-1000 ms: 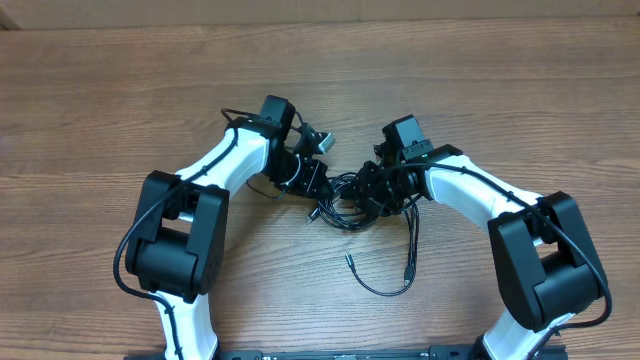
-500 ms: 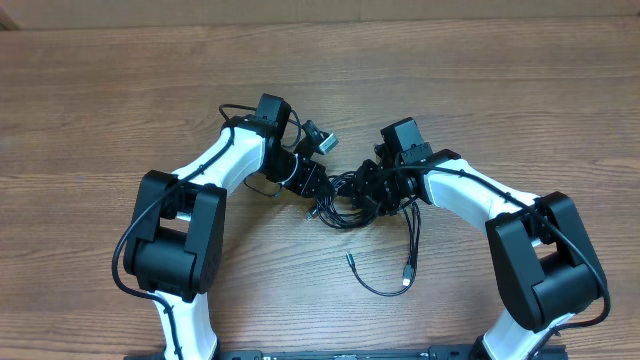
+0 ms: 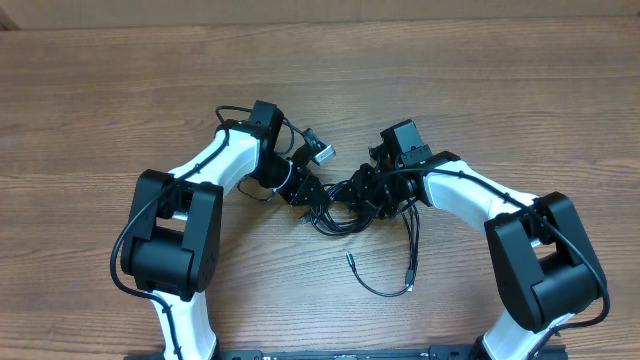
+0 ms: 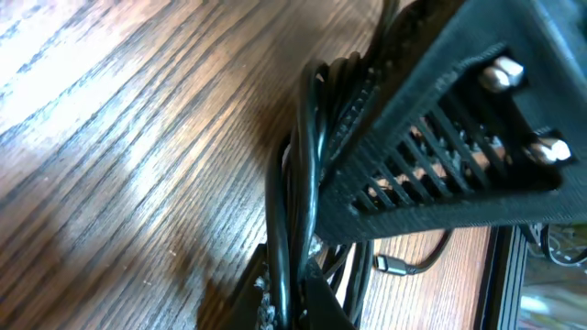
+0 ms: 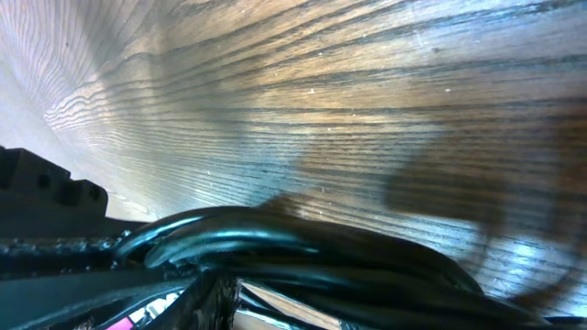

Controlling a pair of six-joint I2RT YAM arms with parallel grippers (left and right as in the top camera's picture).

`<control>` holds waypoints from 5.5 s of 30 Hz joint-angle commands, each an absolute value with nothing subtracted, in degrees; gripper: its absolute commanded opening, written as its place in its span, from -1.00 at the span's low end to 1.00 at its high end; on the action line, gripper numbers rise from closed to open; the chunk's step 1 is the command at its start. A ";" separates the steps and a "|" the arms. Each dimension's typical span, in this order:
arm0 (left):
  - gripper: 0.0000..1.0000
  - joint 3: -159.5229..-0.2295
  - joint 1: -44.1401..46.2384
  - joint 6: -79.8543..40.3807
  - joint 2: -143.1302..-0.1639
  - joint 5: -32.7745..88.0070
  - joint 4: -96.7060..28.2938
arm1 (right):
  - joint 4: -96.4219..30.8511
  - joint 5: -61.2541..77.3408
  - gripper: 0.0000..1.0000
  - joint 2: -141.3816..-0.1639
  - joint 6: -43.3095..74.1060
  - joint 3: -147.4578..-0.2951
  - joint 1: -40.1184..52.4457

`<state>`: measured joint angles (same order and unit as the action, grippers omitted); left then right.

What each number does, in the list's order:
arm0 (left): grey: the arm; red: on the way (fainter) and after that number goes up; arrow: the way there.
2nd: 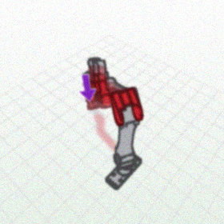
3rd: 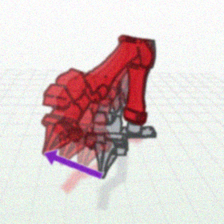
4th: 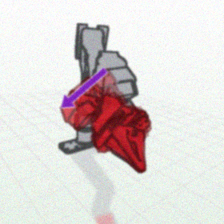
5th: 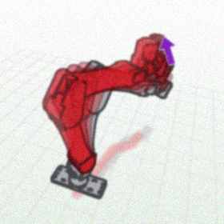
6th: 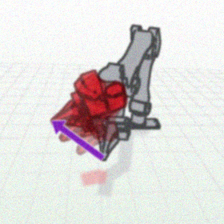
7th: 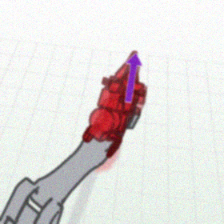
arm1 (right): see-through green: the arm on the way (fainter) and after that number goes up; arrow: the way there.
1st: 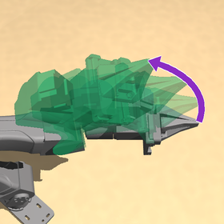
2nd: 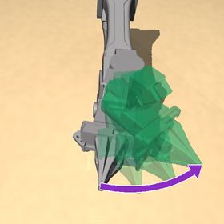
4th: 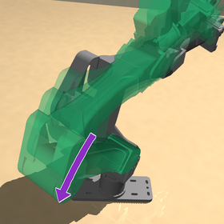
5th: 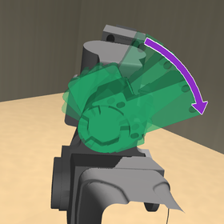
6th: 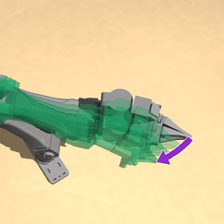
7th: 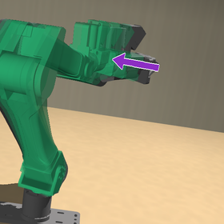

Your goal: Untangle cables

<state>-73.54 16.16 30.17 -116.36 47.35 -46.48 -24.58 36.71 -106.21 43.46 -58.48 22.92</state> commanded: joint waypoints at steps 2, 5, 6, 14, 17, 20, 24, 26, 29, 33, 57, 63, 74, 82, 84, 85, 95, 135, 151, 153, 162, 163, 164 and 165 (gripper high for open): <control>-0.92 -72.47 17.28 36.05 -116.90 55.64 -47.83 | -22.68 31.00 -0.29 -104.57 46.59 -58.76 24.53; -0.92 -72.44 17.28 36.12 -116.90 55.57 -47.99 | -20.38 32.14 -0.29 -104.57 46.46 -58.76 25.47; -0.92 -72.40 17.28 36.23 -116.90 55.59 -48.05 | -19.68 33.21 -0.30 -104.57 46.44 -58.76 25.45; -0.92 -72.36 17.26 40.77 -116.90 57.06 -50.78 | -14.85 35.53 -0.28 -104.57 44.93 -58.76 24.64; -0.92 -72.36 17.04 40.71 -116.90 56.97 -50.78 | -15.14 32.49 -0.13 -104.57 44.93 -58.76 24.64; -0.92 -72.38 16.64 40.71 -116.90 57.04 -50.76 | -15.49 30.89 -0.09 -104.57 45.10 -58.76 24.64; -0.92 -72.36 16.53 40.25 -116.90 57.01 -50.74 | -12.25 28.58 -0.12 -104.57 48.86 -58.76 25.36; -0.92 -72.36 16.51 40.21 -116.90 56.99 -50.74 | -11.73 24.77 -0.12 -104.57 51.79 -58.76 26.59; -0.92 -72.36 16.51 40.05 -116.90 56.93 -50.76 | -11.55 16.84 -0.12 -104.57 55.42 -58.76 29.58; -0.92 -72.36 16.51 40.01 -116.90 56.97 -50.74 | -10.31 5.39 -0.15 -104.60 57.36 -58.76 35.16; -0.92 -72.36 16.51 37.06 -116.90 50.63 -50.59 | 2.50 -4.34 -0.22 -113.56 65.54 -58.76 40.91; -0.92 -72.36 16.51 36.99 -116.90 49.84 -50.63 | 2.52 -0.86 -0.93 -113.01 60.14 -58.78 40.58; -0.92 -72.36 16.51 29.45 -116.90 41.67 -46.81 | -9.67 12.27 -0.92 -100.60 50.70 -58.78 33.65; -0.92 -72.36 16.51 29.47 -116.90 41.34 -46.46 | -18.26 27.57 -0.93 -96.55 45.45 -58.78 28.14; -0.92 -72.36 16.51 28.77 -116.90 41.34 -46.15 | -18.81 32.80 -0.93 -96.42 44.84 -58.78 26.79; -0.92 -72.36 16.51 28.14 -116.90 41.34 -45.95 | -18.81 35.46 -0.92 -96.42 44.86 -58.78 26.11; -0.91 -72.18 16.51 27.86 -116.90 39.35 -46.06 | -18.35 45.10 -0.93 -96.42 44.66 -58.78 17.45; -0.91 -75.26 12.29 37.80 -115.81 54.35 -52.90 | -34.37 50.33 -0.55 -96.44 35.46 -58.81 10.44; -0.92 -74.26 13.45 34.22 -115.85 55.13 -53.39 | -29.63 20.18 -0.48 -96.55 60.64 -58.81 25.87; -0.92 -74.19 13.69 34.02 -115.85 55.13 -53.52 | -28.91 18.79 -0.48 -96.62 62.00 -58.81 26.72; -0.92 -73.73 15.66 33.80 -115.94 55.00 -53.74 | -25.56 18.04 -0.49 -97.14 62.22 -58.81 28.86; -0.91 -73.69 15.86 33.80 -115.94 54.87 -53.74 | -25.58 18.09 -0.49 -97.14 62.22 -58.81 28.88; -0.92 -73.69 16.03 33.80 -115.94 54.83 -53.71 | -25.61 18.52 -0.49 -97.14 62.19 -58.81 28.88; -0.91 -73.69 16.12 33.80 -115.94 54.65 -53.71 | -25.65 19.49 -0.49 -97.14 62.15 -58.81 28.88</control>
